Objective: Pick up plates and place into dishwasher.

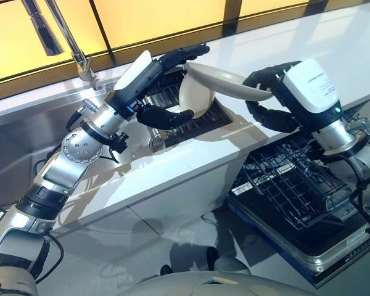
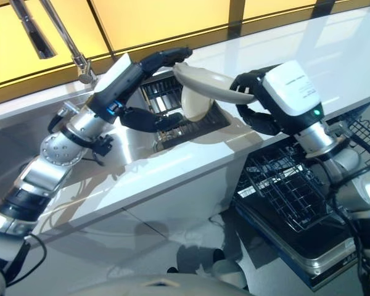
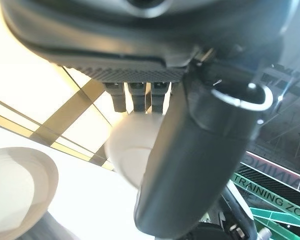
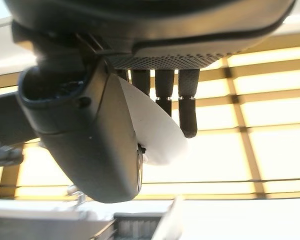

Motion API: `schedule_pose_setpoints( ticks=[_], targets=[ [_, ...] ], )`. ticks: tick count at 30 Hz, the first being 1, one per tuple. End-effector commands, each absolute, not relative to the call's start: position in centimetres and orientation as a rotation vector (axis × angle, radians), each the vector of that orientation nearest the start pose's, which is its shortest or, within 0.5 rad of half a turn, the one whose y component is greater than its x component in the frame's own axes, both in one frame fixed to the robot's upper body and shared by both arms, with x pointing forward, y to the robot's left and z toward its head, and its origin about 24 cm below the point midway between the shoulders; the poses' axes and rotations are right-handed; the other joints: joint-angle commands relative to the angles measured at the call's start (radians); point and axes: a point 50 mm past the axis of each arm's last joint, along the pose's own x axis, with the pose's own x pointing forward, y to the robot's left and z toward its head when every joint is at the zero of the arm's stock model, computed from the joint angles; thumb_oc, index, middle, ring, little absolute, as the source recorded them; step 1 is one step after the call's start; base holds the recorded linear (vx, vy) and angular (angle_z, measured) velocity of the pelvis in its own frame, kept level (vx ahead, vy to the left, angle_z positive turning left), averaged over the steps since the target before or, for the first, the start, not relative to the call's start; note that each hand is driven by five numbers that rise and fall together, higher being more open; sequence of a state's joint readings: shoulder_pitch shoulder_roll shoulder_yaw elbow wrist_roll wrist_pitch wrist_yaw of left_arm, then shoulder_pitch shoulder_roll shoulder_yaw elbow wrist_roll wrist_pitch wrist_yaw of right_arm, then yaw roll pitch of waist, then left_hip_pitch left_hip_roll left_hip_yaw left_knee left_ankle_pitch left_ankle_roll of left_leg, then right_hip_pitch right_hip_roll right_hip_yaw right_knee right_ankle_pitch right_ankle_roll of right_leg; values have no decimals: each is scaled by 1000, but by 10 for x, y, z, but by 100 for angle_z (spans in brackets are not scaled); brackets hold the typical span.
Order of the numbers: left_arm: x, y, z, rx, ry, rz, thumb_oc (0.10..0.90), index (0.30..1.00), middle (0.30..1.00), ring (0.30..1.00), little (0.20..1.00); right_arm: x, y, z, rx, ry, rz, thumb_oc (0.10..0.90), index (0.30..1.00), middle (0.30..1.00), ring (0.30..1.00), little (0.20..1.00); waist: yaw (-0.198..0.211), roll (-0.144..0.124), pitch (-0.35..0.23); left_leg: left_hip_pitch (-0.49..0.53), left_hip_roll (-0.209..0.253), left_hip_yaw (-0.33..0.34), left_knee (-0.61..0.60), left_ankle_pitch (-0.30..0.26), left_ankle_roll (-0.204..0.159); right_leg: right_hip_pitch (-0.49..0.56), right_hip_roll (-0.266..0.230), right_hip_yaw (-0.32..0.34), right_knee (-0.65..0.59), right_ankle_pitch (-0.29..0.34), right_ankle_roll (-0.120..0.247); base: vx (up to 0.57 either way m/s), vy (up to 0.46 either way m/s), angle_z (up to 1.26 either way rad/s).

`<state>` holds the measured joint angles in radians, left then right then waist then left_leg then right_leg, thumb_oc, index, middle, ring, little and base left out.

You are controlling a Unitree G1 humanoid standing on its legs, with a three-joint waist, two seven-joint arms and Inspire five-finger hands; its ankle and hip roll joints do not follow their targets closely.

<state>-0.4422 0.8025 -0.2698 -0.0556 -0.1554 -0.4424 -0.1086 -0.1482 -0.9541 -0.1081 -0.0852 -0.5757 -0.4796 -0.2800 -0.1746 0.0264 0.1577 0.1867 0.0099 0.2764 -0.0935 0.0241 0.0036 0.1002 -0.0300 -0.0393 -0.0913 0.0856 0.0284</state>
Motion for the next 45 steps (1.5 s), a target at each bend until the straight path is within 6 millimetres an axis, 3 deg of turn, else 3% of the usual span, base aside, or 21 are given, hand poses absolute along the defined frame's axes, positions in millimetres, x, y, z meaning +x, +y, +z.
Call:
schedule_pose_setpoints(
  ticks=[1,12,20,34,45],
  targets=[
    [278,190,238,631,-920,-355,800,900,900,900,900,233,-263,267,-1385,-1092,-296,100,300,300,300,200,-8,-21,-88,5,-42,-29,9,-86,17,-6,35,-15,43,-57,86,2,1,-7],
    [270,204,228,601,-908,-294,800,900,900,900,900,203,-309,257,-1398,-970,-523,100,300,300,300,200,-60,-23,-93,9,-36,11,11,-90,21,-25,47,29,45,-50,91,19,16,-8],
    [263,206,224,539,-902,-282,800,900,900,900,900,186,-332,246,-1375,-851,-608,100,300,300,300,200,-91,-28,-89,10,-32,24,15,-94,26,-36,59,64,50,-48,90,17,0,-11],
    [263,215,217,540,-863,-229,800,900,900,900,900,178,-352,211,-1285,-597,-598,100,300,300,300,200,-124,-25,-75,10,-26,42,18,-96,27,-48,66,81,55,-44,94,4,-8,-6],
    [262,215,231,568,-900,-226,800,900,900,900,900,181,-362,161,-1189,-221,-412,100,300,300,300,200,-133,-25,-68,1,-29,46,14,-89,25,-58,66,72,54,-41,93,-11,-9,0]
  ],
)
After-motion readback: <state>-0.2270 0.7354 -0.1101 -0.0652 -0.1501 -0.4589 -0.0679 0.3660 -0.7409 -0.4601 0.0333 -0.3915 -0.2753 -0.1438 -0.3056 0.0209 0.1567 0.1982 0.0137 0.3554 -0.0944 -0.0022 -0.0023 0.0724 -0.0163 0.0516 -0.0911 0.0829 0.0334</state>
